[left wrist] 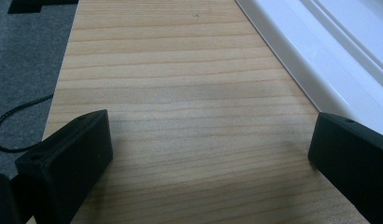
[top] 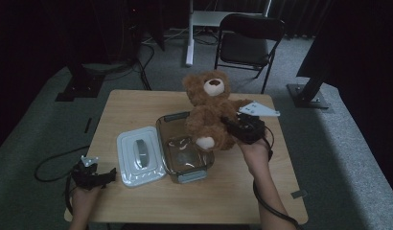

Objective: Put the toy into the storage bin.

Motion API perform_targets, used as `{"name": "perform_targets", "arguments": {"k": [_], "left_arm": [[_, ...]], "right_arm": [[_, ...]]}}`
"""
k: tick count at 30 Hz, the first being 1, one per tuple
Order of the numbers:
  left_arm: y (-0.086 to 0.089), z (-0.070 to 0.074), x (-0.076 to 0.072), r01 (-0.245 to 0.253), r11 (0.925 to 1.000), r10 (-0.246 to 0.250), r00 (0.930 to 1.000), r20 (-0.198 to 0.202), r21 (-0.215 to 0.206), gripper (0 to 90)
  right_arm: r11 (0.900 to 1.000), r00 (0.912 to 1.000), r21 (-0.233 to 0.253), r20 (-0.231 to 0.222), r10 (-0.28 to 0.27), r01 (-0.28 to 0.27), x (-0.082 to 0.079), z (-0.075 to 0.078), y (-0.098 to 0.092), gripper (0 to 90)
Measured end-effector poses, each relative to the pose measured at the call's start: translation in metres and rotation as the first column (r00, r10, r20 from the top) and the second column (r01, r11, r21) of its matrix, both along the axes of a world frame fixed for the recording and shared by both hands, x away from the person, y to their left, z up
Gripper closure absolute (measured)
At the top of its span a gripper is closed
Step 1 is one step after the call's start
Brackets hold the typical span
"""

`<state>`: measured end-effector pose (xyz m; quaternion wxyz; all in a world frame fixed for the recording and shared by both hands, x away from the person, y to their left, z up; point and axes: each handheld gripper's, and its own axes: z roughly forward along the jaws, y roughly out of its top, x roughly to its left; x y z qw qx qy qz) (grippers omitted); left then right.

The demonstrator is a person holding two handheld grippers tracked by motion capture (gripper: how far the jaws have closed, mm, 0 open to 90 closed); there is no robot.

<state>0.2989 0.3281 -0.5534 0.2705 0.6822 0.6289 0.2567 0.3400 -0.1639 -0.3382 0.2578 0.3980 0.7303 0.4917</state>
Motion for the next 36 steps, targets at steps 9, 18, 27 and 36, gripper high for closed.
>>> {"name": "perform_targets", "arguments": {"k": [9, 18, 27, 36], "left_arm": [[0.0, 0.0, 0.0, 0.004, 1.0, -0.004, 1.0, 0.0, 0.002, 0.6], [0.0, 0.0, 0.0, 0.006, 1.0, -0.006, 1.0, 0.0, 0.002, 0.6], [0.0, 0.0, 0.0, 0.006, 1.0, -0.006, 1.0, 0.0, 0.001, 0.6], [0.0, 0.0, 0.0, 0.005, 1.0, -0.005, 1.0, 0.002, 0.001, 0.6]], "right_arm": [[0.996, 0.9965, 0.053, -0.031, 0.077, -0.076, -0.009, -0.009, 0.044, 67.5], [0.993, 0.991, 0.031, -0.072, 0.112, -0.11, -0.019, -0.028, 0.077, 67.4], [0.995, 0.988, -0.04, -0.13, 0.083, -0.089, -0.018, -0.067, 0.088, 65.2], [0.987, 0.9875, -0.119, -0.125, 0.096, -0.111, -0.015, -0.077, 0.079, 65.2]]}}
